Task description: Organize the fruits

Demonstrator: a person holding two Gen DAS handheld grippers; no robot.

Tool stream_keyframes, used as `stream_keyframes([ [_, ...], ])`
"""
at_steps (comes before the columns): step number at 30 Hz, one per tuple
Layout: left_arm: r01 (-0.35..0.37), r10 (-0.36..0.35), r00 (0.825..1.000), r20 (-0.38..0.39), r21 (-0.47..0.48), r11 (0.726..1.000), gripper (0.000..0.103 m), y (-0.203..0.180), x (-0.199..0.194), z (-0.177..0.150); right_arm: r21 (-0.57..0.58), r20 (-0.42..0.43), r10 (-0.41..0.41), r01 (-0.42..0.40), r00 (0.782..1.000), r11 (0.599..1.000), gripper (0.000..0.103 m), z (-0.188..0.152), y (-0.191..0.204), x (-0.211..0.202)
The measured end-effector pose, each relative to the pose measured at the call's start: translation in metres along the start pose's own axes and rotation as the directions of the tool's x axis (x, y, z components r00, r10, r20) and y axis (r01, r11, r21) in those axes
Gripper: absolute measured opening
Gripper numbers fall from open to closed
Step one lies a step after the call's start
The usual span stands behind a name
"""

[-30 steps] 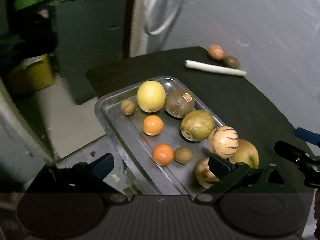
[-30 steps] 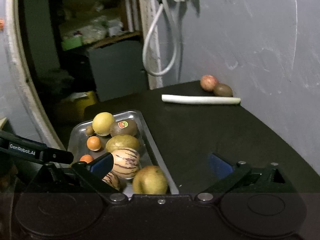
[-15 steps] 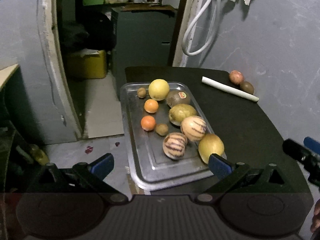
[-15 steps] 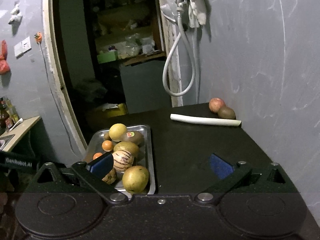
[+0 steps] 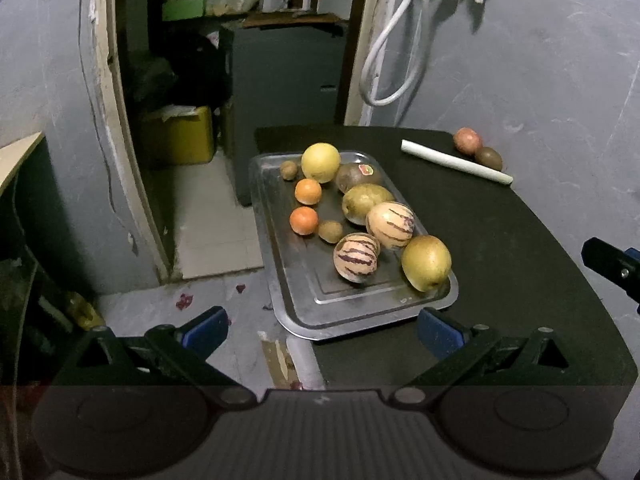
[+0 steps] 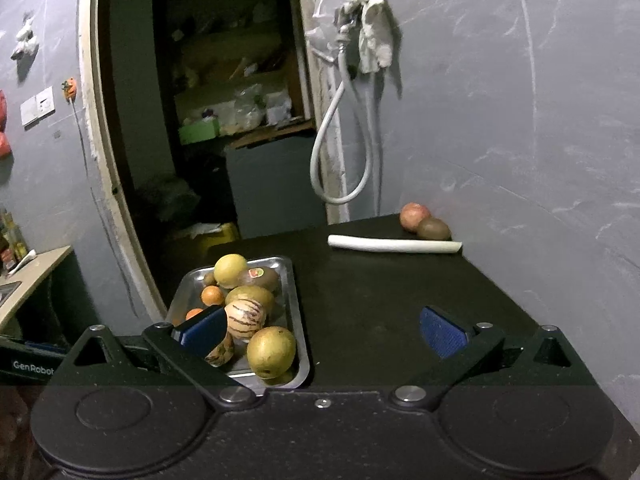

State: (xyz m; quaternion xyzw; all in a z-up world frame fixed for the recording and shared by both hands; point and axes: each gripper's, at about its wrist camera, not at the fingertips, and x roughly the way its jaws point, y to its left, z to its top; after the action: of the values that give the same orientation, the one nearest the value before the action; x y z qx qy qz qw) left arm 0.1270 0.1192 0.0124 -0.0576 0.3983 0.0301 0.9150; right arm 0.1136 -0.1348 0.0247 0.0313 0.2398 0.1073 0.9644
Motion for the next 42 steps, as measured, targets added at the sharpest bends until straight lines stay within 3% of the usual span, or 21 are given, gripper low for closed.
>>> stream_keyframes([
  [8,-0.017,0.016,1.0,0.008,0.046,0.999,0.102,-0.005,-0.005,-0.007,0.008,-0.004,-0.017,0.017,1.0,1.0,0.102,-0.01,-0.004,-0.013],
  [18,-0.031,0.032,0.998,0.045,-0.028,0.999,0.102,-0.037,-0.022,-0.024,-0.036,-0.025,0.07,-0.071,0.997,0.997,0.102,-0.011,-0.037,-0.026],
  [29,-0.1,0.111,0.985,0.13,-0.089,0.991,0.102,-0.079,-0.055,-0.069,-0.071,-0.066,0.145,-0.15,0.987,0.986,0.102,-0.026,-0.078,-0.041],
  [42,-0.144,0.168,0.975,0.145,-0.165,0.976,0.102,-0.099,-0.075,-0.102,-0.104,-0.096,0.222,-0.231,0.97,0.967,0.102,-0.039,-0.097,-0.046],
])
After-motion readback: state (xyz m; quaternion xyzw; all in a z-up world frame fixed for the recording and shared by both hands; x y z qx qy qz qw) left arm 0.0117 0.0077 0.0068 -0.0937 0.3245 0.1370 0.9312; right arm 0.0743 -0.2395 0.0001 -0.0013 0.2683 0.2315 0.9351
